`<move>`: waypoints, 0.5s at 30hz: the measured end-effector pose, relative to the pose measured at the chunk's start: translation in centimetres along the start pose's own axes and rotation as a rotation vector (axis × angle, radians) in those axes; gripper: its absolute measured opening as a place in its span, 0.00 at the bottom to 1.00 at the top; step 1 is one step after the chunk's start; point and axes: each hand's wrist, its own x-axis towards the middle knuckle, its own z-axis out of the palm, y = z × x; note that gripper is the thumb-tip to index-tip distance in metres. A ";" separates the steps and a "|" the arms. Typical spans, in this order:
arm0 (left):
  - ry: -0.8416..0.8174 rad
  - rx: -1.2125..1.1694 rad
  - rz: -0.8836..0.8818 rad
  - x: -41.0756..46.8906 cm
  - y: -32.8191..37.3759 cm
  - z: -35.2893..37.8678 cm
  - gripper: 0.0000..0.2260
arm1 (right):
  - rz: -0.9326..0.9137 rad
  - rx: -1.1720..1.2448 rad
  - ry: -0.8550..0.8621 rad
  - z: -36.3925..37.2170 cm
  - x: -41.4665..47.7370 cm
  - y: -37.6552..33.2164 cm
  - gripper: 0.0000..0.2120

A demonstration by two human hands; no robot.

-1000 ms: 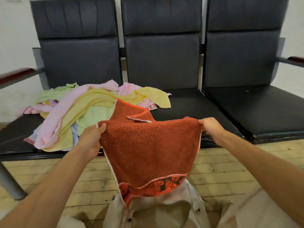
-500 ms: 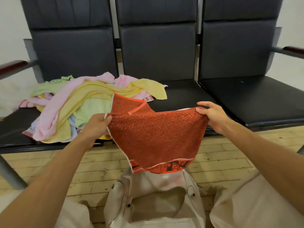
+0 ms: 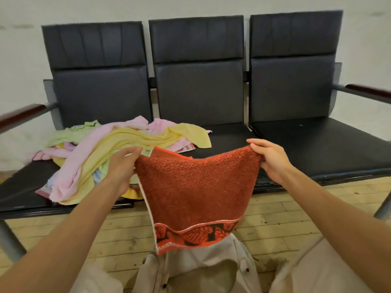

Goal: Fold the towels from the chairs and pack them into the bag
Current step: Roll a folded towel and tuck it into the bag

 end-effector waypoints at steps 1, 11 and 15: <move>-0.042 -0.004 0.009 0.1 1.3 0.0 0.06 | -0.023 0.042 0.022 0.2 0.0 -1.0 0.10; -0.345 0.552 0.433 -0.3 13.4 -1.1 0.11 | -0.382 -0.118 0.217 2.4 0.2 -13.7 0.09; -0.194 0.866 0.599 -0.3 17.5 -1.4 0.04 | -0.455 -0.194 0.247 2.4 -0.3 -17.8 0.09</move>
